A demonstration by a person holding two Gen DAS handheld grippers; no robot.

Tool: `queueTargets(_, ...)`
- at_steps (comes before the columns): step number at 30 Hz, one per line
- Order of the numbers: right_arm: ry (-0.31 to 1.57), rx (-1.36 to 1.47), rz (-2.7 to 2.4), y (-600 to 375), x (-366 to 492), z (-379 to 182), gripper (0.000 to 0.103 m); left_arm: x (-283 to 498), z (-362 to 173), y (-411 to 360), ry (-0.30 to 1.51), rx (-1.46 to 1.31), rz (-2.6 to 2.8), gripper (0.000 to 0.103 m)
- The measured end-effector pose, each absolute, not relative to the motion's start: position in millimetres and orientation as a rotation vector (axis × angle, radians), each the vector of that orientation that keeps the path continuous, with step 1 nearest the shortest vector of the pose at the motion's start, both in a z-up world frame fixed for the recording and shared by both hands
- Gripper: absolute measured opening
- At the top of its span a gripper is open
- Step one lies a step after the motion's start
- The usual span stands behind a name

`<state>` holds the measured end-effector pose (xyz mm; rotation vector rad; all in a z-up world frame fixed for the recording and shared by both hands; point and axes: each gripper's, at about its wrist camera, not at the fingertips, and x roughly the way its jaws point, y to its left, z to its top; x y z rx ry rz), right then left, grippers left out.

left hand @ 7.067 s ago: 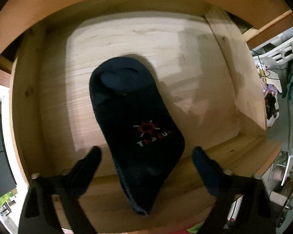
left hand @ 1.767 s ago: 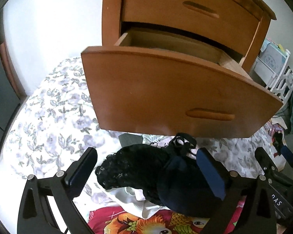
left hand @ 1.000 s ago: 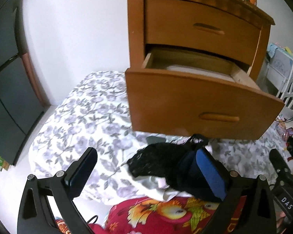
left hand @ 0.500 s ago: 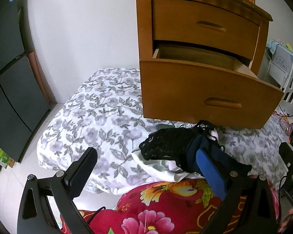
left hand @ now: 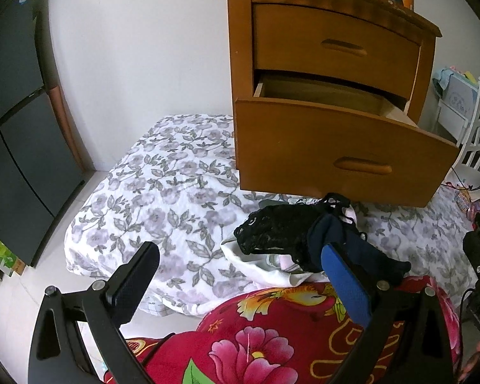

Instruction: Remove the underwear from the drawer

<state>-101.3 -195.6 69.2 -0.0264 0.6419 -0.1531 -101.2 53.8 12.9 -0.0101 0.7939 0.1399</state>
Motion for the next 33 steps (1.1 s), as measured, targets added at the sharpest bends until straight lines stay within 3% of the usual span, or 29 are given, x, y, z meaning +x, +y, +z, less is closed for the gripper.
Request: queueTargets(33,0.623,0.012,-0.170,-204,-115,68,0.103,-107,11,54,0.805,-0.004,0.144,0.101)
